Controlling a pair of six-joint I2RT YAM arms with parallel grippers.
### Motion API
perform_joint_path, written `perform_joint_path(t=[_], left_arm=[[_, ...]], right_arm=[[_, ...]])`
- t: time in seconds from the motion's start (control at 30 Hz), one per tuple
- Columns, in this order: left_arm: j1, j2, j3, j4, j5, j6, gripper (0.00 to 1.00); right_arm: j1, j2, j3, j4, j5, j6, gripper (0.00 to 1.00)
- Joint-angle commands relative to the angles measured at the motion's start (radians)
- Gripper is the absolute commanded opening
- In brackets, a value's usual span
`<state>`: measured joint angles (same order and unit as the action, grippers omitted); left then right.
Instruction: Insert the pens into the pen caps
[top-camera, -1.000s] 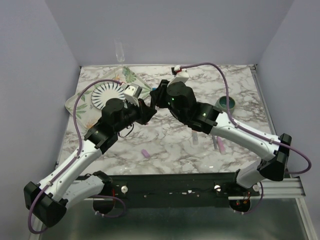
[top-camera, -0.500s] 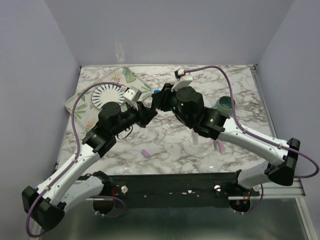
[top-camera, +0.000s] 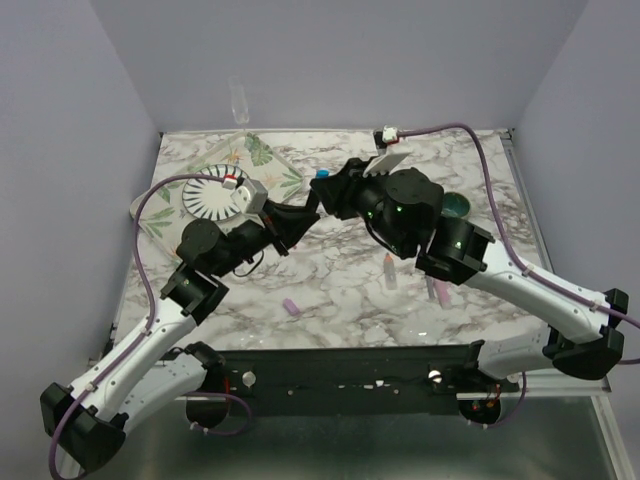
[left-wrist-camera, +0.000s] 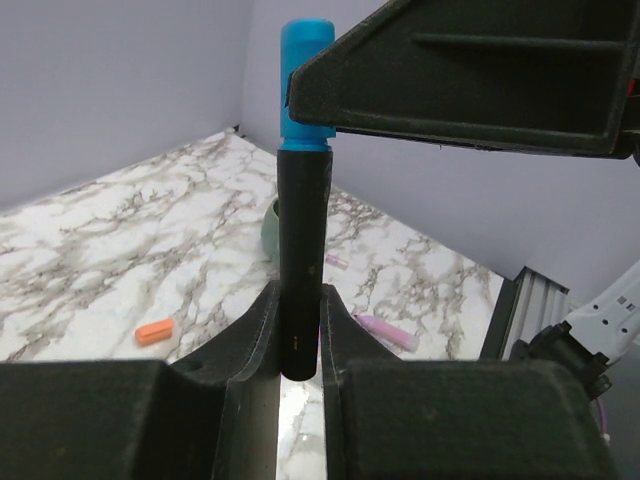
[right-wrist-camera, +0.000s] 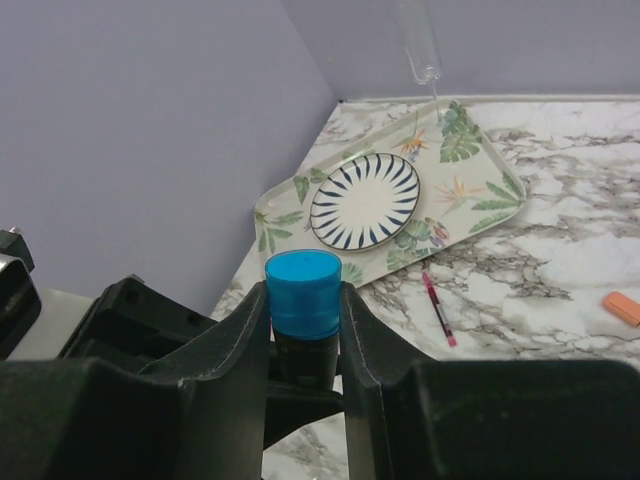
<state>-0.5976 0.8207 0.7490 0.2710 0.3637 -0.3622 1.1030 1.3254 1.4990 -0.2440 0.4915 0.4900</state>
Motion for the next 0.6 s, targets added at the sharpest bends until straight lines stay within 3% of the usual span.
perform_joint_path(t=[0.0, 0.17, 0.57], left_arm=[[0.019, -0.019, 0.013, 0.157, -0.062, 0.022, 0.0], [0.021, -0.006, 0.038, 0.113, -0.094, 0.04, 0.0], [0.018, 0.031, 0.019, 0.134, -0.1, 0.075, 0.0]], right_arm=[[0.015, 0.018, 0.049, -0.173, 0.021, -0.056, 0.22], [0.017, 0.024, 0.069, -0.175, 0.03, -0.068, 0.36], [0.017, 0.054, 0.175, -0.212, 0.053, -0.065, 0.52]])
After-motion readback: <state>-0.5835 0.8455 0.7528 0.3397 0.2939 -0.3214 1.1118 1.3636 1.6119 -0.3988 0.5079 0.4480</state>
